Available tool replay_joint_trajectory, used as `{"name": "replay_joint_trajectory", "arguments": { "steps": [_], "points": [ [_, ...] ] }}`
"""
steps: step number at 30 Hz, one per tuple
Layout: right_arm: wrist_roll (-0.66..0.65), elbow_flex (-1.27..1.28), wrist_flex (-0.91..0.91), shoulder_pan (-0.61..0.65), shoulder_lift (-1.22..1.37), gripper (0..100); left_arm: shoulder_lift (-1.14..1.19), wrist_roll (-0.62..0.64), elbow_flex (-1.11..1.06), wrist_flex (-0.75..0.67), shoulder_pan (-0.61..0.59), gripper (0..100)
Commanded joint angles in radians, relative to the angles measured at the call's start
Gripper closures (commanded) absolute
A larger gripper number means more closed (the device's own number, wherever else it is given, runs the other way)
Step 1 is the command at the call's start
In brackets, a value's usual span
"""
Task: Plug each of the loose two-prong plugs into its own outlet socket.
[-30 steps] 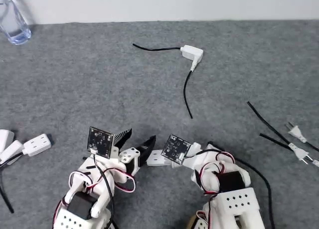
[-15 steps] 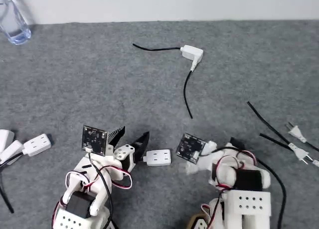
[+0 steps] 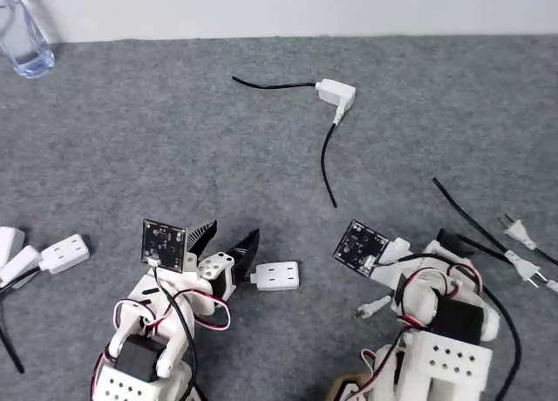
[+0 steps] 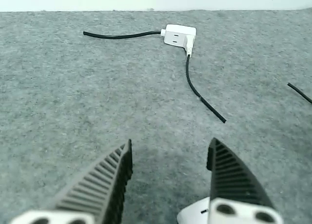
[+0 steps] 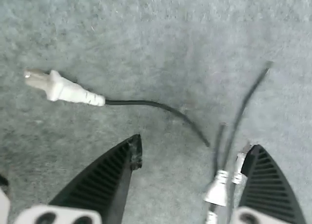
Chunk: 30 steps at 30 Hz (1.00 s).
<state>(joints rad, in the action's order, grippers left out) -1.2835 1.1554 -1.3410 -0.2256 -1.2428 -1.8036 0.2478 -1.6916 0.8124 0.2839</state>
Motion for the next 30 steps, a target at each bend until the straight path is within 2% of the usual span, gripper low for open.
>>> {"name": "replay_joint_trajectory", "arguments": {
  "steps": [1,5,9,12,16,24,30],
  "points": [
    [-0.018,0.018,-0.004,-0.012,-0.008,69.1,-0.015,-0.002,0.008,0.014,-0.005,76],
    [-0.064,0.029,-0.012,0.019,-0.01,69.1,-0.015,-0.002,0.008,0.023,0.0,76],
    [-0.097,0.135,0.004,0.162,-0.01,69.1,-0.012,-0.002,0.008,0.034,-0.003,76],
    [-0.146,0.235,0.051,0.291,-0.01,69.1,-0.014,-0.002,0.008,0.109,-0.005,76],
    [-0.12,0.275,0.105,0.394,-0.01,69.1,-0.014,-0.003,0.008,0.157,-0.006,76],
    [-0.123,0.287,0.102,0.406,-0.004,69.1,-0.015,-0.003,0.008,0.153,-0.006,76],
    [-0.199,0.334,0.113,0.374,-0.008,69.1,-0.015,-0.003,0.008,0.153,-0.006,76]
  ]
}}
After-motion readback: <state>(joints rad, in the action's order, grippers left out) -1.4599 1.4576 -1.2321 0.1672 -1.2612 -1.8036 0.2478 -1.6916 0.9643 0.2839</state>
